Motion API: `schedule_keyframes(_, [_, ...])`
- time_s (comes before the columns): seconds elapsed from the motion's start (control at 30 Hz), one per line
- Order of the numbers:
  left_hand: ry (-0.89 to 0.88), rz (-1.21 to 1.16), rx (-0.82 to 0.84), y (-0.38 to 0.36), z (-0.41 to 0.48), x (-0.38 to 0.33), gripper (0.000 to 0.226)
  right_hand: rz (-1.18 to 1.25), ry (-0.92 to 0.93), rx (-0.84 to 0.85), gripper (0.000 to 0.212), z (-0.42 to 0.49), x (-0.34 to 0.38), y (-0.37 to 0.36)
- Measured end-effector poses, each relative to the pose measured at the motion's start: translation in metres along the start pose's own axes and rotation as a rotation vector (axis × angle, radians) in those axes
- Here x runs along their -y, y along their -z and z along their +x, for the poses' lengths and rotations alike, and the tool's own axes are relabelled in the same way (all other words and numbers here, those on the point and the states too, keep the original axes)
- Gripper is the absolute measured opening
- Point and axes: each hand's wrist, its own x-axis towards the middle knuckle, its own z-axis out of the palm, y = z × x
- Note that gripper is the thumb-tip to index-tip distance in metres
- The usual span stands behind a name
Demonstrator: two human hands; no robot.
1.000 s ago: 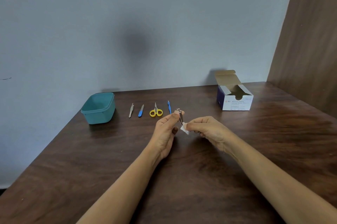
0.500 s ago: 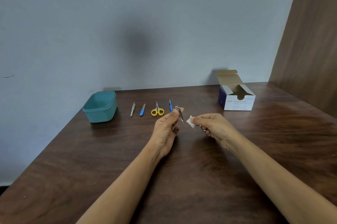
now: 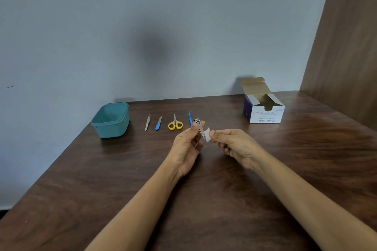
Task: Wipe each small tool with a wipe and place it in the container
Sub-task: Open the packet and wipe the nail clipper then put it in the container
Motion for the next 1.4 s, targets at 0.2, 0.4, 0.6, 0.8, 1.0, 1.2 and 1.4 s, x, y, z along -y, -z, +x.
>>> schedule_keyframes(0.2, [0.0, 0.047, 0.067, 0.0, -0.002, 0.0, 0.02, 0.054, -0.01, 0.085, 0.011, -0.001, -0.002, -0.004])
schedule_keyframes(0.4, [-0.004, 0.06, 0.085, -0.001, -0.004, 0.0, 0.016, 0.094, -0.021, 0.076, 0.011, 0.002, -0.006, -0.006])
schedule_keyframes(0.6, [-0.036, 0.019, 0.06, 0.0, -0.002, 0.001, 0.019, 0.04, -0.032, 0.106, 0.008, 0.001, -0.004, -0.005])
schedule_keyframes(0.8, [-0.063, 0.131, 0.084, 0.0, -0.003, 0.005, 0.013, 0.102, 0.028, 0.005, 0.01, -0.001, -0.008, -0.007])
schedule_keyframes(1.0, [-0.065, 0.077, 0.079, 0.001, -0.001, 0.005, 0.018, 0.174, 0.01, 0.014, 0.018, 0.001, -0.009, -0.01])
schedule_keyframes(1.2, [-0.057, 0.03, 0.077, 0.003, 0.0, 0.003, 0.017, 0.031, -0.017, 0.119, 0.009, -0.002, -0.005, -0.007])
schedule_keyframes(1.4, [-0.063, 0.107, 0.099, 0.002, -0.003, 0.001, 0.016, 0.106, 0.044, 0.066, 0.011, -0.002, -0.01, -0.012])
